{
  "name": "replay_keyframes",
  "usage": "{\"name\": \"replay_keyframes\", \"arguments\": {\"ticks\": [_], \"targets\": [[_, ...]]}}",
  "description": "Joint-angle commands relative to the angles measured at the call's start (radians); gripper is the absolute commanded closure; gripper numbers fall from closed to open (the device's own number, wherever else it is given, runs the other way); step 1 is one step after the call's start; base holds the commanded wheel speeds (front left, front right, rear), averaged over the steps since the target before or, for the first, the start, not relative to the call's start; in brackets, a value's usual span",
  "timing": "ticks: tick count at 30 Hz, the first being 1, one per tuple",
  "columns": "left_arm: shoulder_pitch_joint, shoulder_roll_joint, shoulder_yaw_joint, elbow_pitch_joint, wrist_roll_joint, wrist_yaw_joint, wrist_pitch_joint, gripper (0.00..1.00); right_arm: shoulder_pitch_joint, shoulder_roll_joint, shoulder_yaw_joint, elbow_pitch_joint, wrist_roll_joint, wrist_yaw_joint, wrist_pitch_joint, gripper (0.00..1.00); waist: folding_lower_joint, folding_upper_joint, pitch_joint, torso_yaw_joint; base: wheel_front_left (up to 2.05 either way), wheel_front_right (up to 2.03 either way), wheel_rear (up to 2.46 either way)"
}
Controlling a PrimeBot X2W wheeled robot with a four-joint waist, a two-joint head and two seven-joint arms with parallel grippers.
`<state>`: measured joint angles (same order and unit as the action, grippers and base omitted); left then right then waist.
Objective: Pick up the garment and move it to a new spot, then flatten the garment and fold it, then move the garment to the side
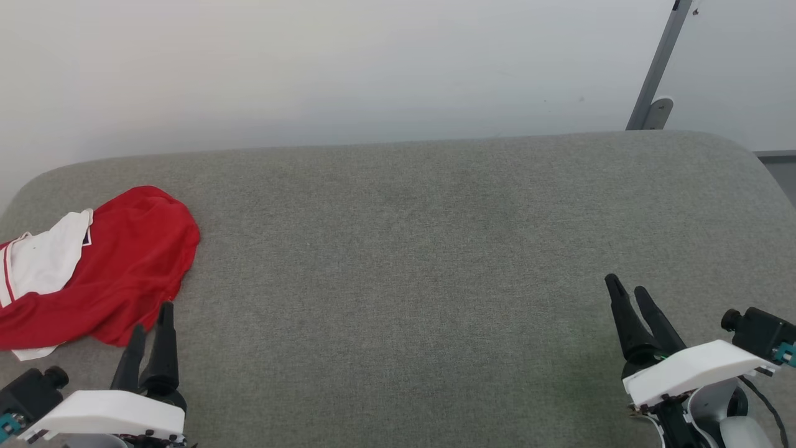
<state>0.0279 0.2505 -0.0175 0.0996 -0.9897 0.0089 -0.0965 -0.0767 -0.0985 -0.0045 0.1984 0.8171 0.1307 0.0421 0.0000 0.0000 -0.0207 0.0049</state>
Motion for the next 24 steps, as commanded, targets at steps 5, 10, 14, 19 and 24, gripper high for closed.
{"name": "replay_keyframes", "arguments": {"ticks": [5,10,14,19,24], "targets": [[0.006,0.025,-0.007,-0.029,0.063,0.008,-0.020,0.00,-0.009,-0.008,0.006,-0.024,-0.065,0.000,-0.014,0.00,0.0000,0.0000,-0.002,0.000,0.00,0.00,0.00],[0.015,0.036,-0.013,-0.040,0.110,0.013,-0.034,0.00,-0.006,-0.007,0.010,-0.029,-0.114,0.000,-0.017,0.00,0.0000,0.0000,-0.004,-0.001,0.00,0.00,0.00],[0.026,0.045,-0.017,-0.049,0.140,0.016,-0.045,0.00,-0.005,-0.008,0.011,-0.033,-0.152,0.000,-0.020,0.00,0.0000,0.0000,-0.005,-0.001,0.00,0.00,0.00],[0.034,0.055,-0.023,-0.063,0.182,0.015,-0.058,0.00,-0.003,-0.012,0.015,-0.040,-0.198,0.000,-0.025,0.00,0.0000,0.0000,-0.006,-0.002,0.00,0.00,0.00],[0.040,0.064,-0.029,-0.074,0.217,0.018,-0.072,0.00,-0.003,-0.013,0.018,-0.046,-0.244,0.000,-0.029,0.00,0.0000,0.0000,-0.008,-0.003,0.00,0.00,0.00]]}}
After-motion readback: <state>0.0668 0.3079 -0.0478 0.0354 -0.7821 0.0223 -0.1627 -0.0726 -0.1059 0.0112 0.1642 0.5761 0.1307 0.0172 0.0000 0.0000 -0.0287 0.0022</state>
